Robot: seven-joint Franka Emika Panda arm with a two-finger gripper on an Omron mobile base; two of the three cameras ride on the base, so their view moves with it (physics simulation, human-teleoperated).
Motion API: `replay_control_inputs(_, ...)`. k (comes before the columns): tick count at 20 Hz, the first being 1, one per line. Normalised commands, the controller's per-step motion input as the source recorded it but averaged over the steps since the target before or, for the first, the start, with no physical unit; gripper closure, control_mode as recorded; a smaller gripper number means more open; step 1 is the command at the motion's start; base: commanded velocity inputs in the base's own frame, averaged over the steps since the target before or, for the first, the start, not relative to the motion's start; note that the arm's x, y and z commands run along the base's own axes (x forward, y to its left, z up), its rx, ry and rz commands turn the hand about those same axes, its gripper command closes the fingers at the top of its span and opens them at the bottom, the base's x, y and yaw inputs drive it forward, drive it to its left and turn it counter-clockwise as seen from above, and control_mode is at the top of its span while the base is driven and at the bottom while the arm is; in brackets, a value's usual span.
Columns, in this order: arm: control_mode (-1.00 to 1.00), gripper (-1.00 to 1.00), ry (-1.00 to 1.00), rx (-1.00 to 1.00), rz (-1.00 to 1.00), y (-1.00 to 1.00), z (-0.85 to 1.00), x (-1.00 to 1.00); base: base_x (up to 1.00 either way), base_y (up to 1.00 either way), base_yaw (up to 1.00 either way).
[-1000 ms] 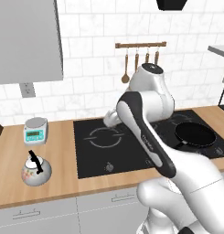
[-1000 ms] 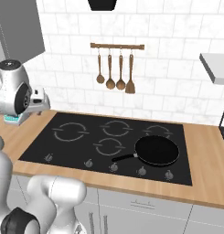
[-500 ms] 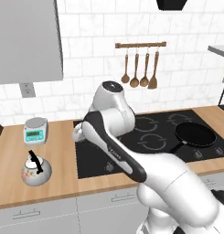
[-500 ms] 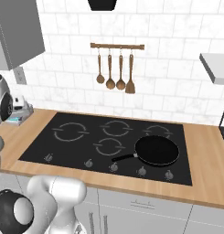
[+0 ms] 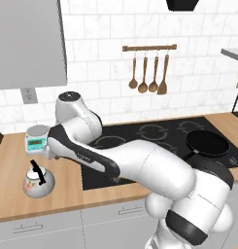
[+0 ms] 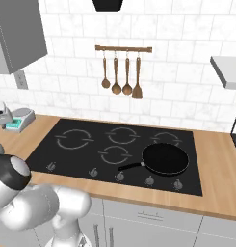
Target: Pick the kettle from the counter and place it on a stove burner. Then turn the burner on.
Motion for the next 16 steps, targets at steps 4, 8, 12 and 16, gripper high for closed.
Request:
replay_control_inputs(4, -1.00, -1.00, 0.19, -0.20, 0.00, 1.00, -0.07, 0.10, 0.00, 0.00, 0.00)
replay_control_inputs(8, -1.00, -1.00, 0.09, -0.07, 0.02, 0.64, -0.44, 0.00, 0.00, 0.00, 0.00)
replay_control_inputs(12, -1.00, -1.00, 0.00, 0.03, 0.00, 0.20, -0.45, 0.23, 0.00, 0.00, 0.00)
replay_control_inputs(16, -1.00, -1.00, 0.00, 0.08, 0.00, 0.12, -0.50, 0.29, 0.00, 0.00, 0.00)
